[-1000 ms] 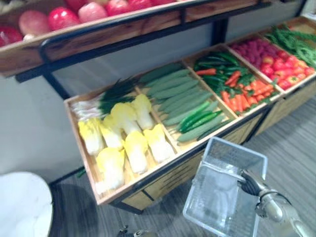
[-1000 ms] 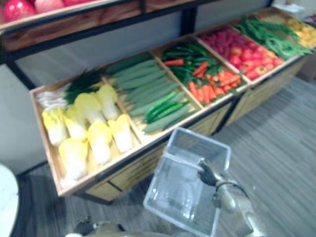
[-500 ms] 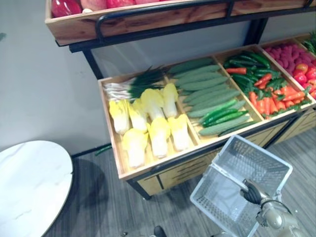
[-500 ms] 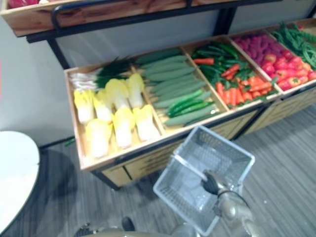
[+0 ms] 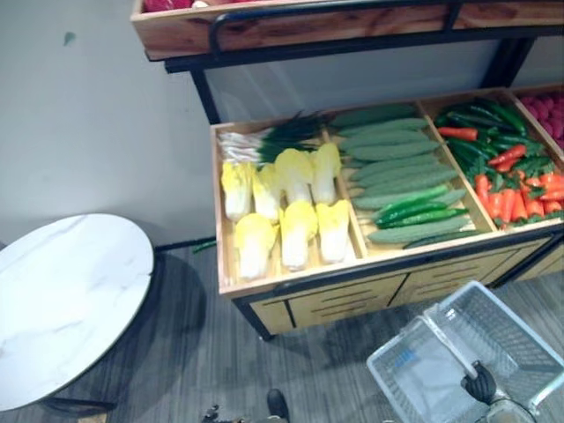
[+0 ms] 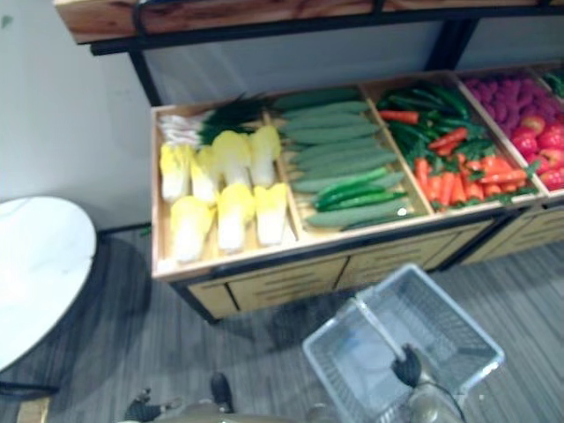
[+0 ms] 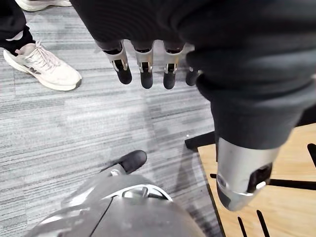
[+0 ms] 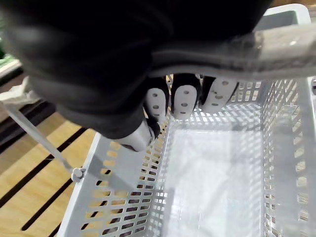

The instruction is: Pick vegetable in the basket

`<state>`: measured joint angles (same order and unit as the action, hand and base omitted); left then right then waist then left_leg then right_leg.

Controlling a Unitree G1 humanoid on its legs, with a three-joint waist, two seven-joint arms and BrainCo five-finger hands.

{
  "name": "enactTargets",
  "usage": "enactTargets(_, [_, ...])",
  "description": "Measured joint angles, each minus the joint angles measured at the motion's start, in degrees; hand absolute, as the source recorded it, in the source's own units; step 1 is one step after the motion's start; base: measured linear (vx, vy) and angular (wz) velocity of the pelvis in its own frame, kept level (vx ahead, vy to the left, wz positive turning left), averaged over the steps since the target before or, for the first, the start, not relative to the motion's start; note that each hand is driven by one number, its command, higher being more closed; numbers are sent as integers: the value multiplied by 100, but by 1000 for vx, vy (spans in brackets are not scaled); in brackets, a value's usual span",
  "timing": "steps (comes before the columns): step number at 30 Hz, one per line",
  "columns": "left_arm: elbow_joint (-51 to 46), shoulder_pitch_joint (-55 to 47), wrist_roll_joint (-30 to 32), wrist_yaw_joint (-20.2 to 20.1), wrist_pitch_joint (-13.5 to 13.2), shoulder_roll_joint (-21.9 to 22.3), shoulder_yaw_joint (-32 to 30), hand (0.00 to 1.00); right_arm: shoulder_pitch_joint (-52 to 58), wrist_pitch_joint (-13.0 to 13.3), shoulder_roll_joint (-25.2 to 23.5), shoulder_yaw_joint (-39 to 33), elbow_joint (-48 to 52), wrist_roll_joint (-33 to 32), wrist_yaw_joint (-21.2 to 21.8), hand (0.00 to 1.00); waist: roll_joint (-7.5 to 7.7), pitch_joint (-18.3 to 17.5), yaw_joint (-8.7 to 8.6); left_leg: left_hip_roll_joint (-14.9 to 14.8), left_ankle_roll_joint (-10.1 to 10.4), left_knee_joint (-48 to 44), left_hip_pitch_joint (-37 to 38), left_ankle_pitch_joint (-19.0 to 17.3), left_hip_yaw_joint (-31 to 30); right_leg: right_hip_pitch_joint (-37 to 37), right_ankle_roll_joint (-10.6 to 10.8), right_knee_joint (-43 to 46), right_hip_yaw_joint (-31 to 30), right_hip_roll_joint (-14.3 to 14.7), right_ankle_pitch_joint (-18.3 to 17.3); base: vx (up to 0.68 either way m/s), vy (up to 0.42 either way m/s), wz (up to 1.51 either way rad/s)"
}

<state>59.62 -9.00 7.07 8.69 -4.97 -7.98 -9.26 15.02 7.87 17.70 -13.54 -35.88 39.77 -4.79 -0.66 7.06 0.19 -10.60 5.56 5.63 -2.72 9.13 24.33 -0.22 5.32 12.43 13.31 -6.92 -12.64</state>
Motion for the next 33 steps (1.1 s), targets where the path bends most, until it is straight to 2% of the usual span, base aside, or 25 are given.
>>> enactTargets(5, [-660,-72,-2,30,-26,30,-48,0,126,-15,-145,-412,-378,-48,-6,100,95,-25,-11,69,-43,-16,65,32,-14,185,25,-167,41,-8,35,145,-12,2])
enactTargets(7, [-1531,-240,-1,195,-132,237,-240,0,148,-15,-199,-682,-594,-69,-37,100,102,-34,-13,96,-43,-15,181,33,-21,364,44,-275,80,-31,46,102,-9,6])
enactTargets(13, [-3885,-469,97,818,-355,771,-451,0,70,-12,-299,-1303,-1256,-365,-262,100,-95,-93,-27,84,-42,-11,195,35,-160,491,44,-342,224,-26,46,32,-8,11])
enactTargets(18, [-5060,-473,569,1240,-498,807,-254,0,-36,-14,-311,-1475,-1693,-497,-408,100,-192,-64,-33,81,-47,25,239,37,-169,556,44,-342,251,-27,46,-31,8,3])
enactTargets(27, [-5611,-439,771,1450,-605,775,115,0,-141,-37,-336,-1496,-2050,-832,-480,100,-168,-50,-151,76,-107,29,269,-43,-138,556,35,-412,211,-24,85,-31,20,-3])
enactTargets(33, [-5378,-31,773,1600,-599,714,211,0,-178,-141,-413,-1299,-2119,-831,-499,100,-70,-53,-155,52,-102,29,321,-65,23,541,30,-453,66,-3,128,43,6,-11])
